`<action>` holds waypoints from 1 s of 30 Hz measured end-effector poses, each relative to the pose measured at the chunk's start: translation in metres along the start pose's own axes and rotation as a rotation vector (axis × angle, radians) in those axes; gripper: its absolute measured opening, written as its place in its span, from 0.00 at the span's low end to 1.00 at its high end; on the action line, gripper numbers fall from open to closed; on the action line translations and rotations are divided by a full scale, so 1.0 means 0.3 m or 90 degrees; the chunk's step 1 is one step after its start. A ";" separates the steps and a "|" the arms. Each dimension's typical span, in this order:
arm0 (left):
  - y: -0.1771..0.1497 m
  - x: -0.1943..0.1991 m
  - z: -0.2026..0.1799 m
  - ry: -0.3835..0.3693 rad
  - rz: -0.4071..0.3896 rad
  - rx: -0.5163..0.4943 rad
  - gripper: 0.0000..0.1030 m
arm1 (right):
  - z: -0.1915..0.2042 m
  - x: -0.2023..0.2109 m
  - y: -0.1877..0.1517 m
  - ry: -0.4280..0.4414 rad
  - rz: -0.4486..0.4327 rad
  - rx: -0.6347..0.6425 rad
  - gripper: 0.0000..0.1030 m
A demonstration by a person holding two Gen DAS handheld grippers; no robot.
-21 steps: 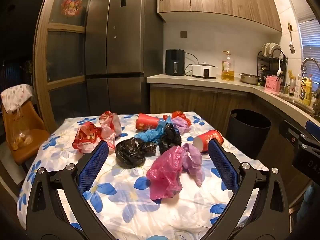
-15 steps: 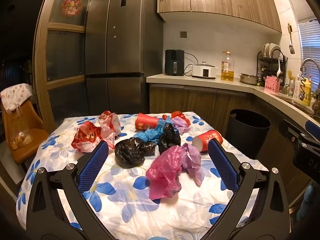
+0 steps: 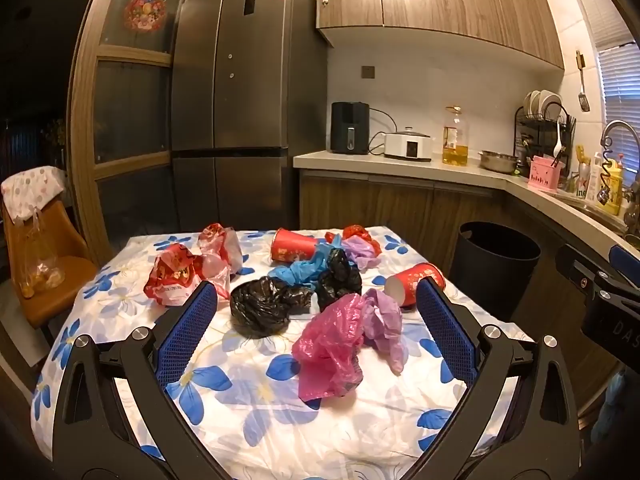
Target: Collect trash
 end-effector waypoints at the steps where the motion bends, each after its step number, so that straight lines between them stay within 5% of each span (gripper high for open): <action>1: -0.001 -0.001 0.000 0.000 0.000 0.000 0.95 | 0.000 0.000 0.000 0.000 0.000 0.000 0.95; 30: 0.004 -0.002 -0.003 -0.007 0.002 0.007 0.95 | -0.005 0.008 0.001 -0.002 0.000 0.001 0.95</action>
Point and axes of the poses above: each gripper's, at about its wrist camera, not at the fingertips, and x roughly against the way its jaws point, z to its left, y to its top, the point moved 8 cm from there along -x, roughly the way its jaws point, and after that the axes turned 12 degrees about x, right-handed, at the moved point
